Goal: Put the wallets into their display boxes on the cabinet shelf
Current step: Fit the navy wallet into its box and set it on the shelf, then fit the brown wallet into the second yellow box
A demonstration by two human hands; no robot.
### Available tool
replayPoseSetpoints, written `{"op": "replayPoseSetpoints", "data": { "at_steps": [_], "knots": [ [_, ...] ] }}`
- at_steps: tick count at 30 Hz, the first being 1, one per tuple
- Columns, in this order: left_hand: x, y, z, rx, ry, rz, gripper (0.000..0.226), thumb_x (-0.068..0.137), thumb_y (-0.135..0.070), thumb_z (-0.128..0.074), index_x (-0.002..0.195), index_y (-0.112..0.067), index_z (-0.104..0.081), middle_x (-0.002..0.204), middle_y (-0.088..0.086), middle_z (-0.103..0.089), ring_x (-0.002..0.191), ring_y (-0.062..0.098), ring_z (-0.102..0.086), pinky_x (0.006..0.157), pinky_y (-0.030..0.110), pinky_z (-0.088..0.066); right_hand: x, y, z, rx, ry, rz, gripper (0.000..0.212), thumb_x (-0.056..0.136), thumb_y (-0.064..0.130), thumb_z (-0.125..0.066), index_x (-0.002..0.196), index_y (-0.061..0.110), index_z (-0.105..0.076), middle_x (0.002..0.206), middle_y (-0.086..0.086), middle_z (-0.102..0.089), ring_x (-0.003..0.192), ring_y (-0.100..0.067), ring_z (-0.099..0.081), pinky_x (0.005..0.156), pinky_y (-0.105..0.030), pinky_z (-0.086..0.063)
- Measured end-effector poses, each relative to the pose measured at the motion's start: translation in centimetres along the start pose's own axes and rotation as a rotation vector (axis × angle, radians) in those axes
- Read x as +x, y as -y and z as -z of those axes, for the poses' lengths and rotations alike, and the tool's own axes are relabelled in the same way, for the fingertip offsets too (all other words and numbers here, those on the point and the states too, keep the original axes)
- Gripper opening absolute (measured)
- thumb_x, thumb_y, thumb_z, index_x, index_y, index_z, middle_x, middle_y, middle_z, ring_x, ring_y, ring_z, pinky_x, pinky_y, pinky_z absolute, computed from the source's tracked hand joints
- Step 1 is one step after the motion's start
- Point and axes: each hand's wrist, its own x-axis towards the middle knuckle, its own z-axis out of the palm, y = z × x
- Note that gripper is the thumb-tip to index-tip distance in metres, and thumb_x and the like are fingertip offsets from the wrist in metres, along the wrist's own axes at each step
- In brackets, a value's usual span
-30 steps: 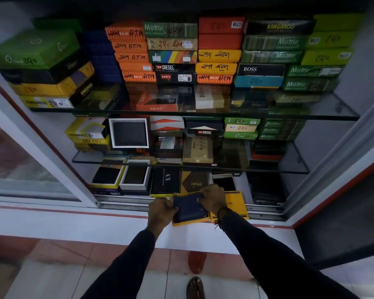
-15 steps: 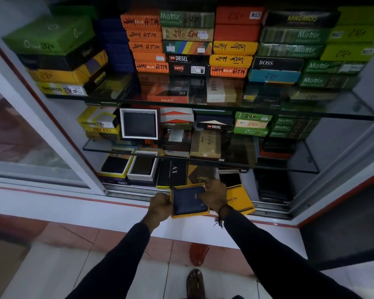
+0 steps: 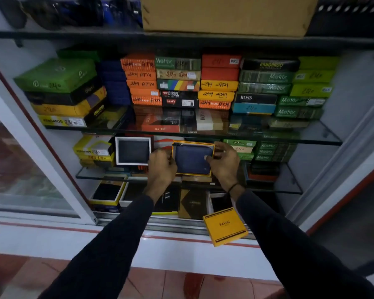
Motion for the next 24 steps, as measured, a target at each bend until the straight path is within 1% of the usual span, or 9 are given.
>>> {"op": "replayPoseSetpoints", "data": {
  "at_steps": [3,5,7,11,14,16,19,21,24],
  "knots": [
    [2.8,0.2,-2.2,0.013,-0.011,0.051,0.011,0.089,0.0,-0.061,0.095,-0.003,-0.07,0.097,0.014,-0.072,0.091,0.026,-0.069,0.075,0.026,-0.051,3.0,-0.5,-1.3,0.052,0.04,-0.154,0.04,0.078,-0.006,-0.07,0.116,0.006,-0.066,0.109,-0.008,-0.069,0.098,-0.022,-0.067,0.056,0.001,-0.044],
    [4.0,1.0,-3.2,0.019,-0.032,0.089,0.014,0.088,0.003,-0.057,0.094,-0.001,-0.07,0.098,0.019,-0.073,0.092,0.034,-0.07,0.078,0.035,-0.058,4.3,-1.3,-2.0,0.059,0.149,-0.183,0.042,0.079,-0.006,-0.065,0.119,0.006,-0.065,0.117,-0.014,-0.07,0.104,-0.028,-0.067,0.079,-0.016,-0.056],
    [4.8,1.8,-4.0,0.007,-0.031,0.119,0.019,0.089,0.004,-0.052,0.094,0.003,-0.07,0.099,0.026,-0.073,0.092,0.042,-0.069,0.081,0.043,-0.058,4.9,-1.8,-2.6,0.018,0.189,-0.174,0.044,0.077,-0.008,-0.063,0.119,0.007,-0.067,0.119,-0.015,-0.07,0.108,-0.028,-0.067,0.094,-0.033,-0.056],
    [4.9,2.7,-4.9,-0.038,-0.004,0.16,0.019,0.092,-0.001,-0.054,0.095,0.003,-0.072,0.1,0.024,-0.073,0.095,0.039,-0.07,0.083,0.042,-0.056,5.0,-2.5,-3.0,0.064,0.151,-0.194,0.047,0.073,-0.011,-0.068,0.117,0.005,-0.067,0.116,-0.007,-0.071,0.099,-0.018,-0.067,0.093,-0.031,-0.055],
    [2.5,3.0,-5.3,-0.082,-0.107,0.115,0.023,0.091,-0.005,-0.058,0.111,-0.002,-0.066,0.117,0.019,-0.064,0.104,0.032,-0.064,0.09,0.039,-0.053,3.8,-3.5,-0.7,0.045,0.126,-0.163,0.037,0.079,0.005,-0.072,0.115,0.011,-0.068,0.1,0.002,-0.068,0.091,-0.011,-0.063,0.092,-0.028,-0.054],
    [-0.2,2.9,-5.6,-0.104,-0.212,0.005,0.032,0.09,-0.007,-0.058,0.122,-0.007,-0.057,0.129,0.014,-0.052,0.114,0.028,-0.056,0.094,0.038,-0.05,2.3,-4.8,1.1,-0.011,0.026,-0.079,0.024,0.081,0.01,-0.069,0.105,0.013,-0.072,0.086,0.008,-0.067,0.082,-0.007,-0.061,0.084,-0.024,-0.053],
    [-4.8,2.9,-6.8,-0.09,-0.312,-0.144,0.034,0.088,-0.009,-0.059,0.121,-0.012,-0.055,0.129,0.013,-0.049,0.116,0.024,-0.048,0.093,0.035,-0.045,-0.5,-7.5,3.5,-0.038,-0.147,0.062,0.007,0.081,0.008,-0.068,0.085,0.011,-0.073,0.068,0.004,-0.066,0.062,0.002,-0.061,0.065,-0.006,-0.044],
    [-7.7,3.3,-8.4,-0.077,-0.274,-0.22,0.029,0.087,-0.009,-0.061,0.116,-0.012,-0.058,0.122,0.011,-0.053,0.109,0.022,-0.051,0.088,0.034,-0.046,-2.2,-9.5,5.0,-0.111,-0.186,0.121,0.005,0.08,0.01,-0.067,0.078,0.013,-0.071,0.062,0.003,-0.062,0.059,0.006,-0.06,0.059,0.001,-0.037],
    [-11.6,4.0,-11.1,-0.112,-0.028,-0.406,0.017,0.087,-0.006,-0.06,0.101,-0.014,-0.061,0.109,0.004,-0.055,0.095,0.014,-0.055,0.076,0.03,-0.052,-4.4,-12.1,6.9,-0.196,-0.189,0.161,0.005,0.077,0.009,-0.068,0.077,0.013,-0.07,0.062,0.0,-0.064,0.055,-0.004,-0.057,0.058,0.0,-0.036]
  ]
}}
